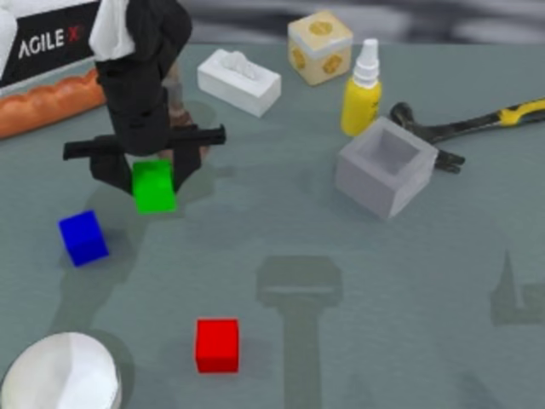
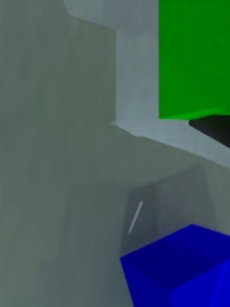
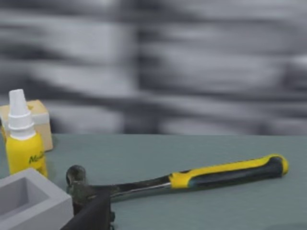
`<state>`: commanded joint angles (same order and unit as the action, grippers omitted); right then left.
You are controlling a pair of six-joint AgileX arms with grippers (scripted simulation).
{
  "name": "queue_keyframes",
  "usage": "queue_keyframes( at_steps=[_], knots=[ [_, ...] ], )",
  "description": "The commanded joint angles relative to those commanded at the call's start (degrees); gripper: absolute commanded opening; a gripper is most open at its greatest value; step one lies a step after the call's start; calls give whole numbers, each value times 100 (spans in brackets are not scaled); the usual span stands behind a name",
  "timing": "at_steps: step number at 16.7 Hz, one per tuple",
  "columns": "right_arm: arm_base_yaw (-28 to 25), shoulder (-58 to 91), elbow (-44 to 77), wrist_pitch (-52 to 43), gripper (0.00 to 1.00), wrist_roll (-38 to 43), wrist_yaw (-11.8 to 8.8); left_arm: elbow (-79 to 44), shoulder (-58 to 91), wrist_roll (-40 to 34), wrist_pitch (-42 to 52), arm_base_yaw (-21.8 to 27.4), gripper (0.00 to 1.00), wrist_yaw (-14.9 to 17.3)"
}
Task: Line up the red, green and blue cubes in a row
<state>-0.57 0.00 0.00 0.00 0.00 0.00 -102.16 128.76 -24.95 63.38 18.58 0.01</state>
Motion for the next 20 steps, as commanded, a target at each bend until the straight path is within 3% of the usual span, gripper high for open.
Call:
queue_keyframes(
  at_steps=[8,11,16,20],
  knots=[
    [0,0,0,0,100,0,0,61,-136,-171,55,241,0,-3],
    [0,0,0,0,100,0,0,421,-434,-721,-2,939,0,-5],
    [0,0,0,0,100,0,0,1223,-1077,-1899,-117,2516,0,1],
    [0,0,0,0,100,0,0,1557,-1396,-2394,-202,3080,0,-6]
  ],
)
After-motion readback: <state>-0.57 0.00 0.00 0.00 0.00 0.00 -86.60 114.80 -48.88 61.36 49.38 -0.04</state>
